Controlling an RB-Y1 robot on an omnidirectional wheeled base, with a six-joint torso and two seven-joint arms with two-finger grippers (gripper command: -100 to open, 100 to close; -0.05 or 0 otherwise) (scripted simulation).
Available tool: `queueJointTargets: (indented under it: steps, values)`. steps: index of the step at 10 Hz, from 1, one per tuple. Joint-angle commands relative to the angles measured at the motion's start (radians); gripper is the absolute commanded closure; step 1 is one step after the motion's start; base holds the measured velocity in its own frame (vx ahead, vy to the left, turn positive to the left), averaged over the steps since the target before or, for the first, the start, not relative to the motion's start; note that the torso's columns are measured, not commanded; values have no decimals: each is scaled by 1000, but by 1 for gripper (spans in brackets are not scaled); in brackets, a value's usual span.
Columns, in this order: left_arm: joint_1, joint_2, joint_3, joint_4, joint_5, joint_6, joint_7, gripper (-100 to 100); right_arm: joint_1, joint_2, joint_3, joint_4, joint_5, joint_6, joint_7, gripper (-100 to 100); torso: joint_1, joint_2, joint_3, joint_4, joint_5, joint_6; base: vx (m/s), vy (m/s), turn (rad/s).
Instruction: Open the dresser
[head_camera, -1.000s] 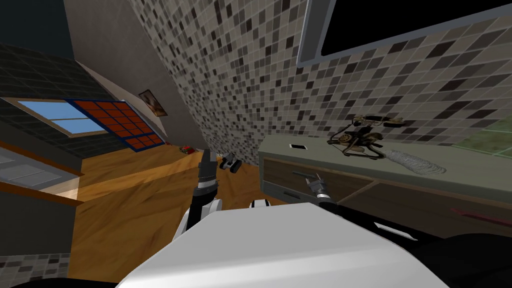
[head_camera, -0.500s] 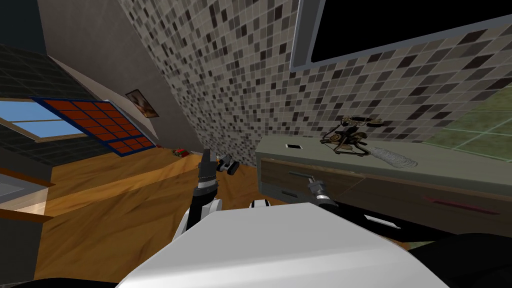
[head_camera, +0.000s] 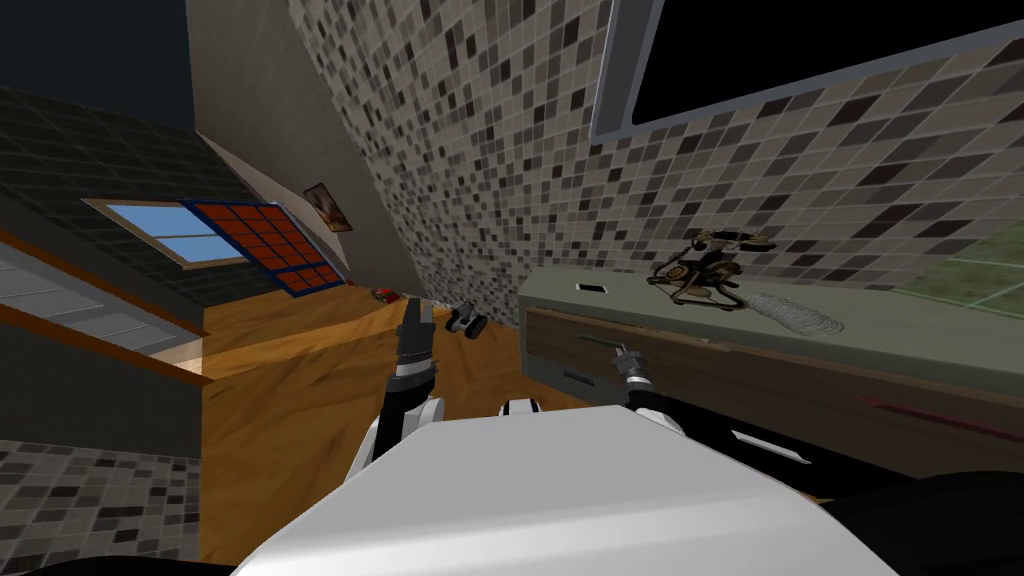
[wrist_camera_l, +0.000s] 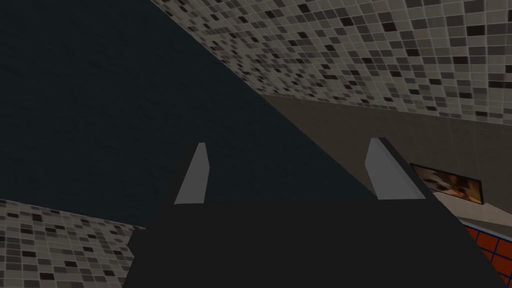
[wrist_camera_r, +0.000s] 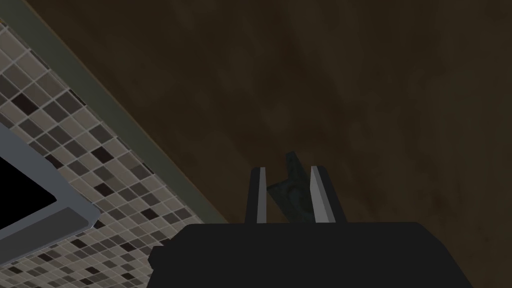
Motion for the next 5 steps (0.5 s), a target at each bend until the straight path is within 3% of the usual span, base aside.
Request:
queueJointTargets:
  steps: [1,2,3,5]
  values:
    - [0,0,0,0,0,0,0,0,-78,52,-61,75,-33,-52,61,100,1,-3,-2,-1,1,-2,-239,15,231]
    - [0,0,0,0,0,0,0,0,-116,75,-88,113,-45,-74,86,100,1,-2,-1,0,0,-4,-258,4,257]
    - [0,0,0,0,0,0,0,0,-129,75,-88,113,-45,-74,86,100,0,-1,-1,-1,-2,-4,-196,13,86]
    - [0,0,0,0,0,0,0,0,-197,122,-141,180,-71,-117,138,100,3,-3,-2,0,1,-4,-196,30,179]
